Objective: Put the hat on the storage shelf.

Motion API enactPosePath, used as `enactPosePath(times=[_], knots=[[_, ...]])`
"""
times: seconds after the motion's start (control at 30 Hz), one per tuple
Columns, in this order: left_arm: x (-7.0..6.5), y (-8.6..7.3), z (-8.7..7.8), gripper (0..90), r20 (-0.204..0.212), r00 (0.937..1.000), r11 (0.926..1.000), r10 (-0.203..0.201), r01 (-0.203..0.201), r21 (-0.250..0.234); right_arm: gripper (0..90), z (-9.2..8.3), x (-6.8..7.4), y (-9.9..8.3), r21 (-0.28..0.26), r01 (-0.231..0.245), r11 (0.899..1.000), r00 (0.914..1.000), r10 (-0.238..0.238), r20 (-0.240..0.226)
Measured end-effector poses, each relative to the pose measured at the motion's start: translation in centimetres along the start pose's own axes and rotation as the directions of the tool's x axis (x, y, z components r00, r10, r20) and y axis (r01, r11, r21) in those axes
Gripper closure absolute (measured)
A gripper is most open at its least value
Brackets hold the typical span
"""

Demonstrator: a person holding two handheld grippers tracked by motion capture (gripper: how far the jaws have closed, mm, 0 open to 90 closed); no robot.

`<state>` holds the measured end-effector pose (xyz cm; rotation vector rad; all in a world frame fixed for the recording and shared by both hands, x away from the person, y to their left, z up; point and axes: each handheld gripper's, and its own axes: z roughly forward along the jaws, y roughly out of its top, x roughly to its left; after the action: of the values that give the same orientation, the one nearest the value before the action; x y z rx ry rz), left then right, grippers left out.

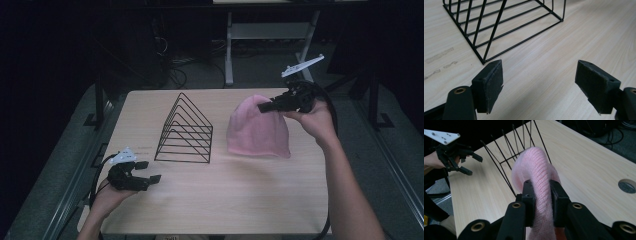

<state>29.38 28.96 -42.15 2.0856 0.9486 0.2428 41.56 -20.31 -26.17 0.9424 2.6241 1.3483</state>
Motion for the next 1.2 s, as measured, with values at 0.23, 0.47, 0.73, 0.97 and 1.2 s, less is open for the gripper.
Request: enactPosePath(times=[0.23,0.47,0.73,0.97,1.2], knots=[[0.2,0.8,-0.9,22.5,0.015,0.9994,0.9995,0.031,-0.031,0.001,76.3,-0.2,1.0,1.1,-0.014,0.028,1.0,0.9995,-0.028,-0.012],[0.4,1.9,-1.9,22.5,0.024,0.9959,0.9959,0.087,-0.088,0.021,76.3,-0.7,2.1,2.4,-0.032,0.052,0.998,0.9982,-0.053,-0.026],[0.7,4.0,-2.9,23.0,0.061,0.9908,0.9926,0.12,-0.121,0.007,76.3,-1.0,3.3,3.9,-0.041,0.06,0.997,0.9975,-0.062,-0.034],[0.8,6.2,-3.6,23.1,0.076,0.9872,0.9901,0.14,-0.141,-0.002,76.2,-1.0,4.4,5.8,-0.05,0.091,0.995,0.9948,-0.093,-0.04],[1.2,7.2,-3.9,23.1,0.092,0.9854,0.9897,0.143,-0.143,-0.003,76.1,-0.8,5.5,7.4,-0.061,0.113,0.992,0.9922,-0.116,-0.046]])
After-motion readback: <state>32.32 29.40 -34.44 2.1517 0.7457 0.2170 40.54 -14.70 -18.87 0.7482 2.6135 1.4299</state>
